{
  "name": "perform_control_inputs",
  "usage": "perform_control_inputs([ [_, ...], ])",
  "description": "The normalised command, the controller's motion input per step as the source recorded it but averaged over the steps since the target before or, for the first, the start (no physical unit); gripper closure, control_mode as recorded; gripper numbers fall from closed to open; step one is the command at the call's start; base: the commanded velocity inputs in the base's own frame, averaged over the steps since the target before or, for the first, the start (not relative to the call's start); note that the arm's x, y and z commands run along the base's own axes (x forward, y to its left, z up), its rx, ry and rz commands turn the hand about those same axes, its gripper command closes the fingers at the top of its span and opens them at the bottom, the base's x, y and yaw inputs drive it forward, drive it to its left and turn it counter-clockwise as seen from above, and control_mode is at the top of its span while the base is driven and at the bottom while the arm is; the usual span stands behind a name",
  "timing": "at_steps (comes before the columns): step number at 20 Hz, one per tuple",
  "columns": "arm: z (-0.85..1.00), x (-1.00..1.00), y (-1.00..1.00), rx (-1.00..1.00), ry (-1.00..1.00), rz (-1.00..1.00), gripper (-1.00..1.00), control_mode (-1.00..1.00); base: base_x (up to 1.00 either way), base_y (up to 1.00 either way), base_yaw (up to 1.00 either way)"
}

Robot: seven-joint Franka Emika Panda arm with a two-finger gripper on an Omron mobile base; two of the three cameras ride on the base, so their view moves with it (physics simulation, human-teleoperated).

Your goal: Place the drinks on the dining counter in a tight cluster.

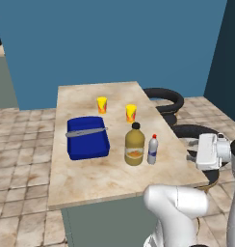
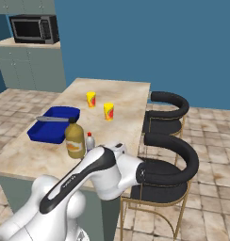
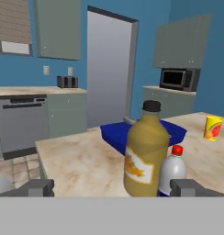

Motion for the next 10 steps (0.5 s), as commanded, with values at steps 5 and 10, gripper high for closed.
perform_control_inputs([
  [5, 0.0, 0.0, 0.0, 0.0, 0.0, 0.0, -1.0, -1.0, 0.0, 0.0, 0.0],
  [10, 0.0, -0.01, 0.0, 0.0, 0.0, 0.0, -1.0, 1.0, -0.24, 0.05, 0.0],
])
